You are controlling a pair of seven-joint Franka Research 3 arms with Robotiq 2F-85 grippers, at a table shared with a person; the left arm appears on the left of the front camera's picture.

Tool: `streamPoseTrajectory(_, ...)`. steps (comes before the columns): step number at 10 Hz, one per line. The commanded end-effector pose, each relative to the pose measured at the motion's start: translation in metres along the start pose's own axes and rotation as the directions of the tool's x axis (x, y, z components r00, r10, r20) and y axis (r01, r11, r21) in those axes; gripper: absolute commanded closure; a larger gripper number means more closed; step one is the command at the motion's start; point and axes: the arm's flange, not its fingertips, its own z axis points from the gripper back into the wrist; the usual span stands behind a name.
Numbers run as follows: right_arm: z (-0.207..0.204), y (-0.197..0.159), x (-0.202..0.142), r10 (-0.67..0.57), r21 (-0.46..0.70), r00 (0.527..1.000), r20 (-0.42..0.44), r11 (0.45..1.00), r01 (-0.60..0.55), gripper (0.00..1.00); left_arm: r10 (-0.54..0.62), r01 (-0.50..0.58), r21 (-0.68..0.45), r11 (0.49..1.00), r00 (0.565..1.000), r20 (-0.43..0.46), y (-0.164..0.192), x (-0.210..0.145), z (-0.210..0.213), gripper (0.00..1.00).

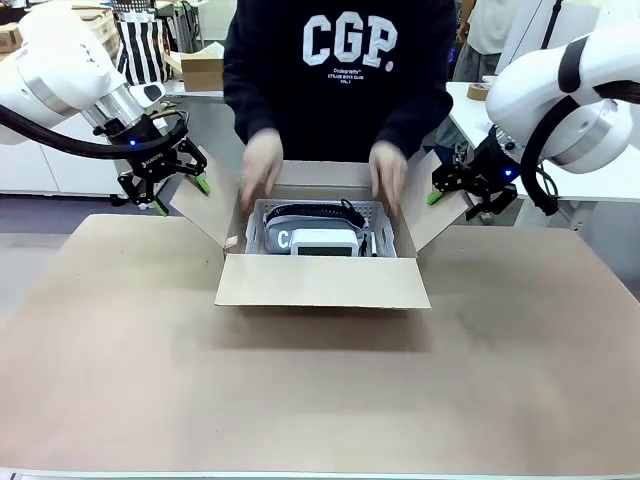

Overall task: Pack the gift set into the box.
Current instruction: Lift both hands away from the flaps of the Package Box.

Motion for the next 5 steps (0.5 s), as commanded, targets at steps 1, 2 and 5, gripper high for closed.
streamPoseTrajectory(1,0.0017,0.0042,0.0036,-0.009,-0.009,1.0,-0.01,1.0,0.009,0.0,0.0,0.0,0.009,1.0,1.0,0.005,0.0006,-0.0017,0.0031,0.0)
streamPoseTrajectory(2,0.0017,0.0042,0.0036,-0.009,-0.009,1.0,-0.01,1.0,0.009,0.0,0.0,0.0,0.009,1.0,1.0,0.005,0.0006,-0.0017,0.0031,0.0)
streamPoseTrajectory(5,0.0017,0.0042,0.0036,-0.009,-0.009,1.0,-0.01,1.0,0.009,0.0,0.0,0.0,0.009,1.0,1.0,0.005,0.0006,-0.0017,0.0031,0.0)
